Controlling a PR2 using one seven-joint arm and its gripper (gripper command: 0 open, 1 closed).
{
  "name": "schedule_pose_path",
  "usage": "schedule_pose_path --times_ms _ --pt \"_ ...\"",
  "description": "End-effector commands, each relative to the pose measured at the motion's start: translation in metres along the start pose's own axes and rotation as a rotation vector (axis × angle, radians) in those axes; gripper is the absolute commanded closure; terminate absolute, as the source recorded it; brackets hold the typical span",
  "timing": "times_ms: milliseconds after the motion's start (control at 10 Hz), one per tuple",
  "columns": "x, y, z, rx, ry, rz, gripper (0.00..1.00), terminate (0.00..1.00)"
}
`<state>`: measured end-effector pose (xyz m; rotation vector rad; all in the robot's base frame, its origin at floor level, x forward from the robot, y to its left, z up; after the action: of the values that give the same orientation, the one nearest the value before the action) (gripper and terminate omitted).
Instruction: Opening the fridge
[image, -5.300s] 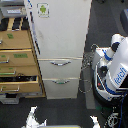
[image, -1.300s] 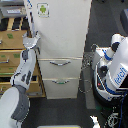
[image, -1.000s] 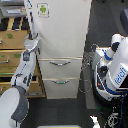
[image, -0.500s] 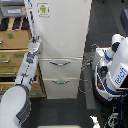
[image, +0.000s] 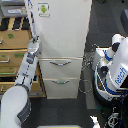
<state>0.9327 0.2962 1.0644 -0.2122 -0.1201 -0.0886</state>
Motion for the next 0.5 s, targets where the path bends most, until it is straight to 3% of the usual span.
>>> schedule_pose_path --times_ms 100,300,500 --pt "-0.103 -0.041 0.058 0.029 -0.084 -0.273 1.0 0.0" --pt "-0.246 -0.073 0.183 0.005 -0.198 -0.547 1.0 0.0" --pt "-0.543 -0.083 0.394 -0.026 -0.43 -0.923 1.0 0.0"
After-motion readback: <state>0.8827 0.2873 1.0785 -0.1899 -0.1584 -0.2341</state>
